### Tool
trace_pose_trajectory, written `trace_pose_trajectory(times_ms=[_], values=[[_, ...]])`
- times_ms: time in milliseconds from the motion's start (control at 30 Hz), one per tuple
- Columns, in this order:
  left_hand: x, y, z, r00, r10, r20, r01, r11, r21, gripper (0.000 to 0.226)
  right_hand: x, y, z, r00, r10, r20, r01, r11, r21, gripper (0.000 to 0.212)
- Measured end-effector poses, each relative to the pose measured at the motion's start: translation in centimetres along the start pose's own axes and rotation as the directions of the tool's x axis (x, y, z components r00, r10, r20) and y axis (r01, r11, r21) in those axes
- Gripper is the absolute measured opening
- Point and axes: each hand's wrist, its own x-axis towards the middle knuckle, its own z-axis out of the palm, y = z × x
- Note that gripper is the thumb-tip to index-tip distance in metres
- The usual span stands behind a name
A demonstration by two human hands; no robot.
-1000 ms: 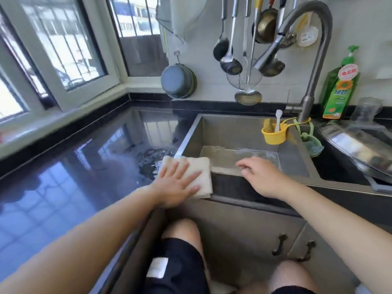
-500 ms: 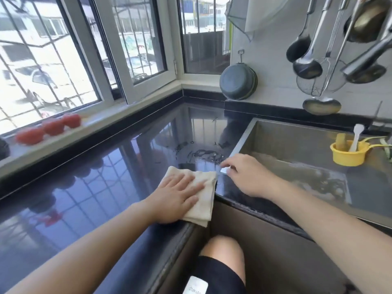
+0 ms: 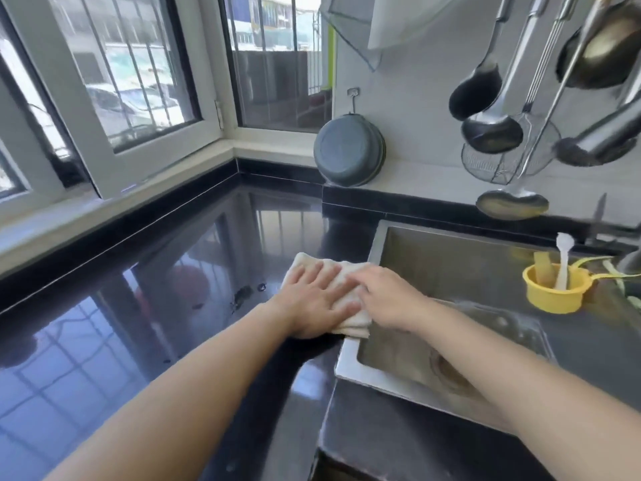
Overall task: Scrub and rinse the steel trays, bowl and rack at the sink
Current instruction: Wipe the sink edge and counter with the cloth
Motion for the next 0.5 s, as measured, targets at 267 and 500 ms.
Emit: trace_pose_trajectory(times_ms=[267, 500], values=[[14.6, -7.7, -0.9, 0.992, 0.129, 0.012, -0.129, 0.975, 0.181, 0.072, 14.4, 4.3, -0.5, 0.996, 0.089, 0.014, -0.087, 0.991, -0.103, 0.049], [23.7, -14.3, -1.0, 0.995, -0.040, -0.088, 0.023, 0.982, -0.189, 0.054, 25.3, 6.9, -0.8, 0.973, 0.231, -0.005, -0.229, 0.958, -0.173, 0.067]])
